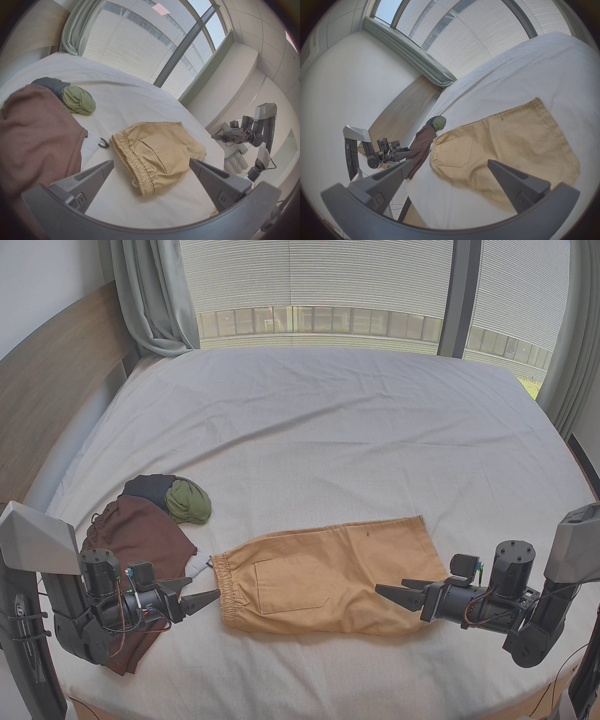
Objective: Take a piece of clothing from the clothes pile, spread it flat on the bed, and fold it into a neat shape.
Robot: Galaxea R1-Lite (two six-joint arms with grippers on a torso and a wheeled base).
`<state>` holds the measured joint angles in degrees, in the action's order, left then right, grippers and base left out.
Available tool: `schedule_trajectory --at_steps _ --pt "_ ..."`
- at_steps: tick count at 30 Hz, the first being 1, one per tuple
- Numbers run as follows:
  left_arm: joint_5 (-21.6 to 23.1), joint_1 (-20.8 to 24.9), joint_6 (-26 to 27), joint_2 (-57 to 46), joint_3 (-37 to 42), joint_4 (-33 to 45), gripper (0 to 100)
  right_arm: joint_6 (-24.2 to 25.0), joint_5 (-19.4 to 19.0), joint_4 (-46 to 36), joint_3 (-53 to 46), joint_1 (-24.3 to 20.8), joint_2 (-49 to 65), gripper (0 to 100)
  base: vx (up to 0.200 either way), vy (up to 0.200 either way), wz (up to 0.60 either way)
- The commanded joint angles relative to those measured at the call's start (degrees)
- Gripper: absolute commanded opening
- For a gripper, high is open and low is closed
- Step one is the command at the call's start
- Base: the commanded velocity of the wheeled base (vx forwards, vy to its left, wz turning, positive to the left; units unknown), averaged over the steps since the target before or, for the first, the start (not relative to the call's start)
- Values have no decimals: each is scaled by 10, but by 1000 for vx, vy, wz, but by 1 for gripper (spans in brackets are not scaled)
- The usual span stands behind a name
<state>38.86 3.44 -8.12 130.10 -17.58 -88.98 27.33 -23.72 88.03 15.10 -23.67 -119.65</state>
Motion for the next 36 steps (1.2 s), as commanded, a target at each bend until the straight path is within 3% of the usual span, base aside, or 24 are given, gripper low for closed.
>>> schedule_trajectory --at_steps 1,12,36 --pt "2 3 -4 22 -4 -1 100 -2 1 1 1 8 0 100 0 0 0" --pt "-1 31 -126 53 -49 -1 100 -2 1 1 3 10 -2 100 0 0 0" --pt "-12 37 -121 156 -90 -1 100 -6 3 2 4 6 -43 100 0 0 0"
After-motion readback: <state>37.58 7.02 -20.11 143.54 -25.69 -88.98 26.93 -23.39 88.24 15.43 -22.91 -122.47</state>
